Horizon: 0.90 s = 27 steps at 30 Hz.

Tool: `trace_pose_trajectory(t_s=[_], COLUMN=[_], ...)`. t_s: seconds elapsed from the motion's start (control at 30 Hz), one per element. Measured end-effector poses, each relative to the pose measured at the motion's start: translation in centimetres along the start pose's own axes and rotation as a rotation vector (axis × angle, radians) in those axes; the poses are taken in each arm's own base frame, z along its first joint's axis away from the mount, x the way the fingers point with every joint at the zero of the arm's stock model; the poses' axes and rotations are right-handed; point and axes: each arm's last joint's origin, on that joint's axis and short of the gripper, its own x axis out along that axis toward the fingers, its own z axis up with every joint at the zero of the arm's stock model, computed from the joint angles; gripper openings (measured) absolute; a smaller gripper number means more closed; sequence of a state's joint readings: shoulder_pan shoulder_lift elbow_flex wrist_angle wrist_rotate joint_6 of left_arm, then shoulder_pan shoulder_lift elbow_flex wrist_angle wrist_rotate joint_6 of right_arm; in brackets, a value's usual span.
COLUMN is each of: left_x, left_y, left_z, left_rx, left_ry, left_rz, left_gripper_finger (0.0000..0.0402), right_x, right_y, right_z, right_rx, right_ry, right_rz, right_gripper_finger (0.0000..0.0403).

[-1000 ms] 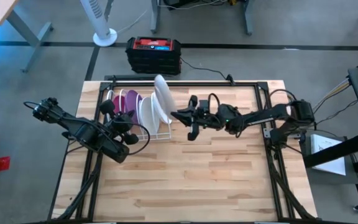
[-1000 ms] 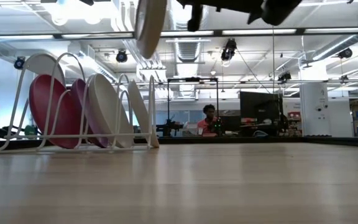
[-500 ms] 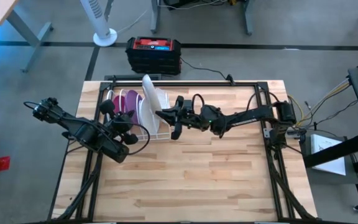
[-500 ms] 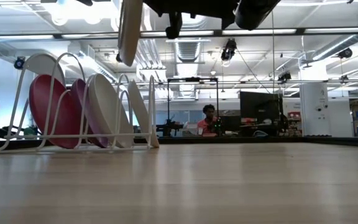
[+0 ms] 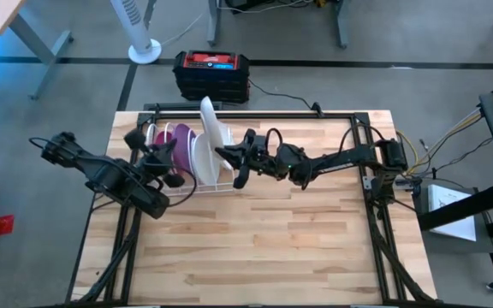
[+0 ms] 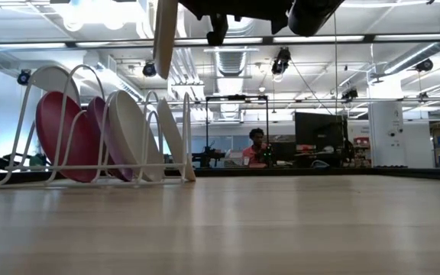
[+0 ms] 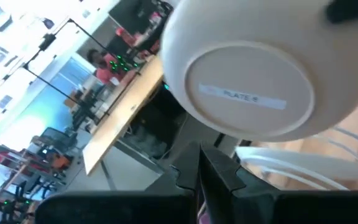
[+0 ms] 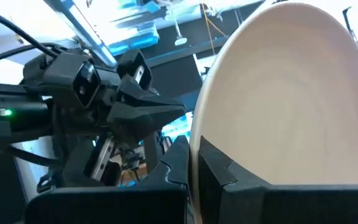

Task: Sort dishes
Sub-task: Put the brown plate into the white dish rack

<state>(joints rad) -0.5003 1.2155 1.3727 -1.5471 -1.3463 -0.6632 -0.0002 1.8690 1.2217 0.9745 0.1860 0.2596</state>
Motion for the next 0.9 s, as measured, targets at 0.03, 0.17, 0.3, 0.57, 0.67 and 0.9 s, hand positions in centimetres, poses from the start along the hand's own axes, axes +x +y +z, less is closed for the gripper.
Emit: trace_pose_trajectory(t_s=[0.03,0.17,0.3,0.57,0.67,0.9], left_x=[0.0,-0.2,-0.2,-0.2,-0.2,-0.2], left_y=[0.3,1.2,1.7,1.7,1.4,1.4], left_z=[0.0,-0.3,-0.4,-0.5,-0.6,-0.7], left_rx=[-0.009,-0.039,-0.054,-0.058,-0.051,-0.048], left_ry=[-0.007,-0.017,-0.019,-0.003,0.008,0.015], left_rz=[0.006,0.009,0.005,-0.016,-0.029,-0.036], left_gripper_finger=[0.0001,0.0001,0.0001,0.0001,0.0001,0.0001], right_x=[0.0,0.2,1.2,3.1,3.8,4.1], right_y=[0.0,0.0,-0.1,1.0,1.7,3.0], right_z=[-0.2,-1.6,-3.1,-5.7,-5.9,-7.5], right_rx=[-0.002,-0.031,-0.052,-0.183,-0.211,-0.362], right_ry=[-0.002,-0.007,-0.003,-0.001,-0.024,-0.003], right_rz=[0.001,0.011,0.021,0.037,0.038,-0.099], right_gripper_finger=[0.0,0.0,0.0,0.0,0.0,0.0])
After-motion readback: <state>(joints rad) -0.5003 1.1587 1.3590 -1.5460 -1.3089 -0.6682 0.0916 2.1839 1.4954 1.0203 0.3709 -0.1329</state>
